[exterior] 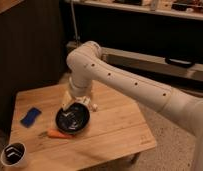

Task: Place the pepper in the ceramic bowl

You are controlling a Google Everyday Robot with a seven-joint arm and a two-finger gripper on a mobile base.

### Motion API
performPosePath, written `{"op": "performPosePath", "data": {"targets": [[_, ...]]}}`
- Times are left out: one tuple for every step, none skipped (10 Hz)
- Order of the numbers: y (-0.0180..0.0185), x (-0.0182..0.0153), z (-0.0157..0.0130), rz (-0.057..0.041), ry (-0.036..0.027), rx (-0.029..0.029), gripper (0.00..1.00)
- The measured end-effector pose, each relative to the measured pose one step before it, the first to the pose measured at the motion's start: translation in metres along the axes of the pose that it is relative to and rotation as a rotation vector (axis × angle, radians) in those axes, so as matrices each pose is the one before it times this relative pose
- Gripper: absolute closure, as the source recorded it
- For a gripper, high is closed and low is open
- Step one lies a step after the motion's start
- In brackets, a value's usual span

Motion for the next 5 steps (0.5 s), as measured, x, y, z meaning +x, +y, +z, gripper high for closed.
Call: {"op": "performPosePath", "data": {"targets": [[0.00004, 0.00009, 0.00078, 0.00086, 0.00398, -0.00366, 0.2], [0.00583, 0.00177, 0.00704, -0.01389, 0.0115, -0.00596, 0.2], [0.00817, 0.00151, 0.00748, -0.01719, -0.0009, -0.01369, 0.2], [0.00767, 0.00118, 0.00754, -0.02096, -0.01534, -0.0399, 0.2], [0.00378, 0.00015, 0.00822, -0.01669, -0.0043, -0.03694, 0.2]]}}
